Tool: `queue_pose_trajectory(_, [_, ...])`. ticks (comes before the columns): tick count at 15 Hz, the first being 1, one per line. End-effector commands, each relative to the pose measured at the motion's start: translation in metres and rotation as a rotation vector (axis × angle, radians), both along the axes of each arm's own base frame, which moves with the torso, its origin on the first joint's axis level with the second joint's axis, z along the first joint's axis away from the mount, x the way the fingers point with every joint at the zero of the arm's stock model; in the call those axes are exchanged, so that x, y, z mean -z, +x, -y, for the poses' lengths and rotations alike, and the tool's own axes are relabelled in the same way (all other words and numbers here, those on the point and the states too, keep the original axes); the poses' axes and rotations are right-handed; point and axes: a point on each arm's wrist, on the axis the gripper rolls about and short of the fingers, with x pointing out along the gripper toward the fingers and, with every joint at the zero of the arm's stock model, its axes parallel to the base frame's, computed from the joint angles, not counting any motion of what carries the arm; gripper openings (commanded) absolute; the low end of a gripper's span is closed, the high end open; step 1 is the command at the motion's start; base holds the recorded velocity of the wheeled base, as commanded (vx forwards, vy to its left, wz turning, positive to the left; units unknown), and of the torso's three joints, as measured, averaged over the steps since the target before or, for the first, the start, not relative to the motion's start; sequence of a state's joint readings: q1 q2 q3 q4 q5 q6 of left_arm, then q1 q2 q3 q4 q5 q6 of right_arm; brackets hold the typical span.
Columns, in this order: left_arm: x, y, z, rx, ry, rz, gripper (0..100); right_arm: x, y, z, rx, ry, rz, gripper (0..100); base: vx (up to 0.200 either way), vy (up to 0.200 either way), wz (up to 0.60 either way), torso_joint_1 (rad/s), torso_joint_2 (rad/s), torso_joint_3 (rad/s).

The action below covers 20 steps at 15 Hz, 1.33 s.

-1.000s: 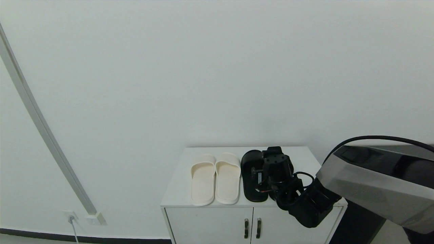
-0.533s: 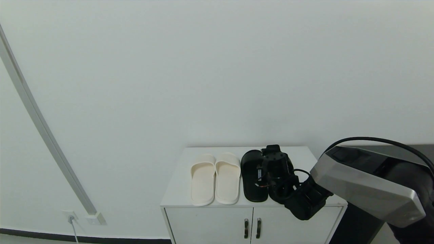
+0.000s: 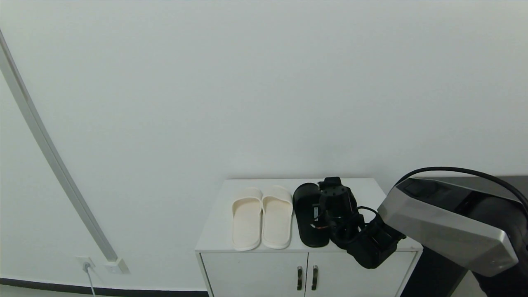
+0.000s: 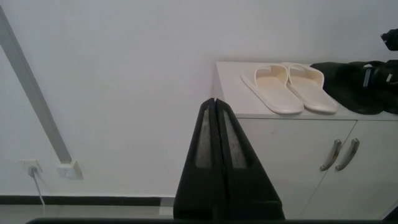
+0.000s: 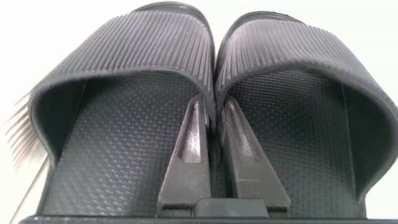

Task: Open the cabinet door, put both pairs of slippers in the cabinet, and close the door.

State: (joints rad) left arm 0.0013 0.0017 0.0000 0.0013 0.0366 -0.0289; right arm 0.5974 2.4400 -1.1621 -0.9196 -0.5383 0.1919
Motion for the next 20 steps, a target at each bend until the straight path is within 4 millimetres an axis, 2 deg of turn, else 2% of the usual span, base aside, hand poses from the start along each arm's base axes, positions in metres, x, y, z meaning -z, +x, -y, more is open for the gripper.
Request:
queue_pose_trajectory(1, [0.000, 0.000, 0.000, 0.000, 0.000, 0.000, 0, -0.043, -0.007, 0.010, -0.026, 0.054, 0.059, 0, 0.000, 0.000, 0.00, 0.000, 0.00, 0.000])
queue_pose_trajectory(2, [0.000, 0.000, 0.000, 0.000, 0.000, 0.001, 0, -0.059, -0.018, 0.017, -0.085, 0.076, 0.058, 0, 0.000, 0.000, 0.00, 0.000, 0.00, 0.000])
queue_pose_trajectory(4, [0.000, 0.000, 0.000, 0.000, 0.000, 0.001, 0, -0.076, -0.032, 0.028, -0.109, 0.086, 0.063, 0, 0.000, 0.000, 0.00, 0.000, 0.00, 0.000])
queue_pose_trajectory(5, [0.000, 0.000, 0.000, 0.001, 0.000, 0.000, 0, -0.089, -0.049, 0.038, -0.146, 0.097, 0.059, 0, 0.000, 0.000, 0.00, 0.000, 0.00, 0.000])
queue_pose_trajectory(7, [0.000, 0.000, 0.000, 0.001, 0.000, 0.000, 0, -0.101, -0.072, 0.050, -0.217, 0.119, 0.060, 0, 0.000, 0.000, 0.00, 0.000, 0.00, 0.000])
queue_pose_trajectory(9, [0.000, 0.000, 0.000, 0.001, 0.000, 0.000, 0, -0.113, -0.108, 0.065, -0.311, 0.140, 0.043, 0, 0.000, 0.000, 0.00, 0.000, 0.00, 0.000])
queue_pose_trajectory(12, [0.000, 0.000, 0.000, 0.001, 0.001, 0.001, 0, -0.119, -0.145, 0.081, -0.398, 0.148, 0.020, 0, 0.000, 0.000, 0.00, 0.000, 0.00, 0.000])
queue_pose_trajectory(20, [0.000, 0.000, 0.000, 0.003, 0.001, 0.000, 0, -0.107, -0.171, 0.077, -0.472, 0.126, -0.041, 0, 0.000, 0.000, 0.00, 0.000, 0.00, 0.000])
